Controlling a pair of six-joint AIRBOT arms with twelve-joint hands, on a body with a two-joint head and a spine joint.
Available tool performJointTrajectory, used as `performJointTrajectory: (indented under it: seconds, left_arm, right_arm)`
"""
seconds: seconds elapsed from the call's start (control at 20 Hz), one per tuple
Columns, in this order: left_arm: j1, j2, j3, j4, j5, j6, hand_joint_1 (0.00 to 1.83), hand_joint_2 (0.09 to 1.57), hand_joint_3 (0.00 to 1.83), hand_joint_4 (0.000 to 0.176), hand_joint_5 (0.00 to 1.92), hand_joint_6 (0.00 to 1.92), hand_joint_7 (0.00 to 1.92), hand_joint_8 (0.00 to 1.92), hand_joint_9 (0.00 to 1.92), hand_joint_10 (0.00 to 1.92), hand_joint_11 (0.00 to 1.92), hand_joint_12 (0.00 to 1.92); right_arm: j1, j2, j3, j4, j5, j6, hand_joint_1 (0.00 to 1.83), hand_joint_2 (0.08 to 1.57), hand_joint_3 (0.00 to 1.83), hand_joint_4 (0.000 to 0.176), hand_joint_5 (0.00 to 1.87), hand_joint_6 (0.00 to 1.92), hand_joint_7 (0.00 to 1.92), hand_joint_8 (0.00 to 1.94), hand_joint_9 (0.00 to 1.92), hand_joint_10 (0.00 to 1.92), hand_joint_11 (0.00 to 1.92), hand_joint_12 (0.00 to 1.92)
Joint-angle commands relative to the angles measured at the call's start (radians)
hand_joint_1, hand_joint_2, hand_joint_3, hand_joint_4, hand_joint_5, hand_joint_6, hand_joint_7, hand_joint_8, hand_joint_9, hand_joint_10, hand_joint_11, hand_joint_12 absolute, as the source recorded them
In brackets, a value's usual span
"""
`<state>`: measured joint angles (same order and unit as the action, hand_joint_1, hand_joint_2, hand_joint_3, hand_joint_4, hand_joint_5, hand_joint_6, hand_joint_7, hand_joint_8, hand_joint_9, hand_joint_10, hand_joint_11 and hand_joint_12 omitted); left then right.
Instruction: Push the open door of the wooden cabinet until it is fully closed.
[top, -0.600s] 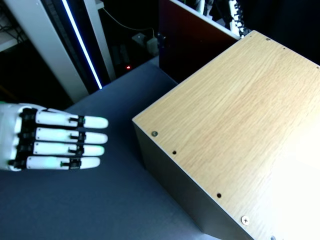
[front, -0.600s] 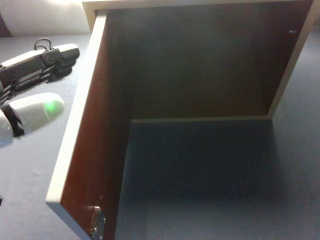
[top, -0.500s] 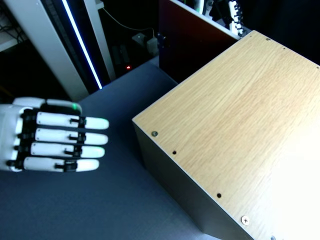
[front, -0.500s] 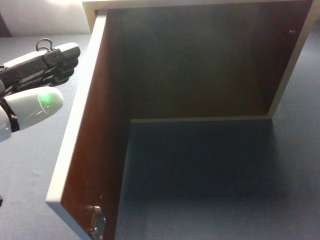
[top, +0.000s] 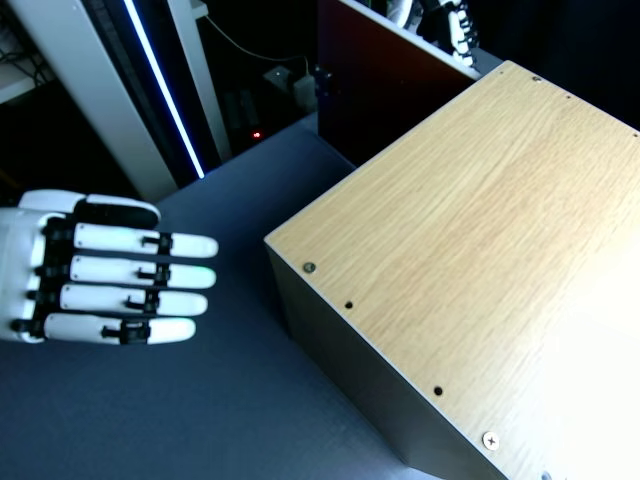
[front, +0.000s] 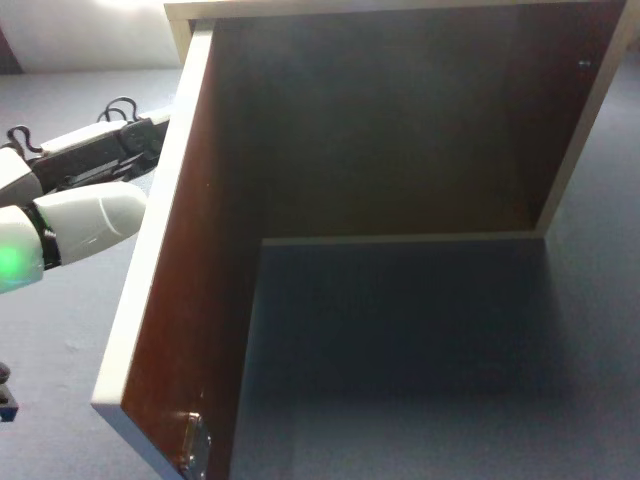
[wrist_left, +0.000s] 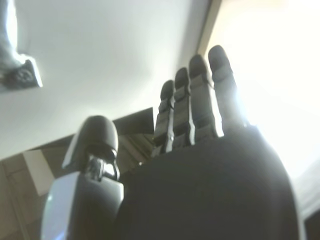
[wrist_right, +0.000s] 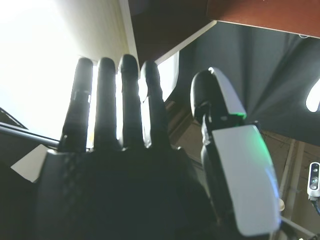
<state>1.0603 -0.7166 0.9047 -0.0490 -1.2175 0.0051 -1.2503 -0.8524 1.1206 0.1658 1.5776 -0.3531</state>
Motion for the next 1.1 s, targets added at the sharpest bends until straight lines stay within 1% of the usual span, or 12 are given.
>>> performJointTrajectory:
  seconds: [0.0, 0.15, 0.25, 0.3, 0.4, 0.55, 0.65, 0.8, 0.95, 1.0, 1.05]
  left_arm:
    - [-0.015, -0.005, 0.006, -0.008, -0.100, -0.005, 0.06, 1.43, 0.00, 0.000, 0.15, 0.00, 0.15, 0.00, 0.15, 0.00, 0.12, 0.09]
    - [-0.030, -0.015, 0.013, 0.014, -0.083, -0.005, 0.09, 1.43, 0.00, 0.000, 0.15, 0.00, 0.13, 0.00, 0.12, 0.00, 0.10, 0.08]
    - [-0.036, -0.020, 0.013, 0.025, -0.085, -0.005, 0.12, 1.43, 0.00, 0.000, 0.15, 0.00, 0.14, 0.00, 0.13, 0.00, 0.12, 0.08]
    - [-0.037, -0.021, 0.013, 0.027, -0.088, -0.005, 0.13, 1.43, 0.00, 0.000, 0.15, 0.00, 0.14, 0.00, 0.13, 0.01, 0.13, 0.09]
    - [-0.043, -0.025, 0.013, 0.037, -0.091, -0.005, 0.13, 1.42, 0.00, 0.000, 0.15, 0.00, 0.13, 0.00, 0.12, 0.00, 0.11, 0.08]
    - [-0.076, -0.038, 0.022, 0.072, -0.070, -0.005, 0.07, 1.44, 0.00, 0.000, 0.12, 0.00, 0.10, 0.00, 0.07, 0.00, 0.08, 0.06]
    - [-0.108, -0.053, 0.033, 0.097, -0.045, -0.005, 0.06, 1.45, 0.00, 0.000, 0.14, 0.01, 0.13, 0.01, 0.10, 0.01, 0.12, 0.07]
    - [-0.159, -0.079, 0.050, 0.142, -0.007, -0.005, 0.08, 1.46, 0.00, 0.000, 0.13, 0.00, 0.11, 0.00, 0.09, 0.00, 0.08, 0.06]
    - [-0.190, -0.111, 0.066, 0.155, 0.008, -0.005, 0.03, 1.47, 0.00, 0.000, 0.13, 0.00, 0.12, 0.00, 0.10, 0.00, 0.07, 0.04]
    - [-0.199, -0.121, 0.071, 0.155, 0.011, -0.005, 0.03, 1.48, 0.01, 0.000, 0.15, 0.01, 0.12, 0.00, 0.10, 0.00, 0.09, 0.05]
    - [-0.210, -0.131, 0.077, 0.158, 0.015, -0.005, 0.07, 1.48, 0.00, 0.000, 0.16, 0.01, 0.12, 0.00, 0.10, 0.00, 0.09, 0.04]
  right_arm:
    - [0.010, 0.001, 0.003, 0.029, 0.121, 0.010, 0.52, 1.35, 0.00, 0.000, 0.40, 0.00, 0.40, 0.00, 0.32, 0.00, 0.00, 0.73]
    - [0.010, 0.001, 0.002, 0.029, 0.121, 0.011, 0.55, 1.36, 0.00, 0.000, 0.40, 0.00, 0.40, 0.00, 0.32, 0.00, 0.00, 0.73]
    - [0.010, 0.001, 0.002, 0.029, 0.121, 0.011, 0.53, 1.35, 0.00, 0.000, 0.40, 0.00, 0.41, 0.00, 0.33, 0.00, 0.00, 0.76]
    - [0.010, 0.001, 0.002, 0.029, 0.121, 0.011, 0.57, 1.34, 0.00, 0.000, 0.41, 0.00, 0.41, 0.00, 0.34, 0.00, 0.00, 0.76]
    - [0.010, 0.001, 0.002, 0.029, 0.121, 0.011, 0.54, 1.35, 0.00, 0.000, 0.42, 0.00, 0.42, 0.00, 0.32, 0.00, 0.00, 0.74]
    - [0.010, 0.000, 0.002, 0.029, 0.122, 0.011, 0.54, 1.35, 0.00, 0.000, 0.41, 0.00, 0.41, 0.00, 0.33, 0.00, 0.00, 0.75]
    - [0.009, 0.000, 0.002, 0.029, 0.122, 0.012, 0.51, 1.35, 0.00, 0.000, 0.41, 0.00, 0.42, 0.00, 0.33, 0.00, 0.00, 0.76]
    - [0.009, 0.000, 0.002, 0.029, 0.122, 0.012, 0.54, 1.35, 0.00, 0.000, 0.41, 0.00, 0.42, 0.00, 0.32, 0.00, 0.00, 0.72]
    - [0.009, 0.000, 0.002, 0.029, 0.122, 0.012, 0.55, 1.35, 0.00, 0.000, 0.42, 0.00, 0.42, 0.00, 0.32, 0.00, 0.00, 0.73]
    - [0.009, 0.000, 0.002, 0.029, 0.122, 0.013, 0.52, 1.35, 0.00, 0.000, 0.42, 0.00, 0.42, 0.00, 0.33, 0.00, 0.00, 0.74]
    - [0.009, 0.000, 0.002, 0.029, 0.122, 0.014, 0.55, 1.36, 0.00, 0.000, 0.42, 0.00, 0.42, 0.00, 0.33, 0.00, 0.00, 0.74]
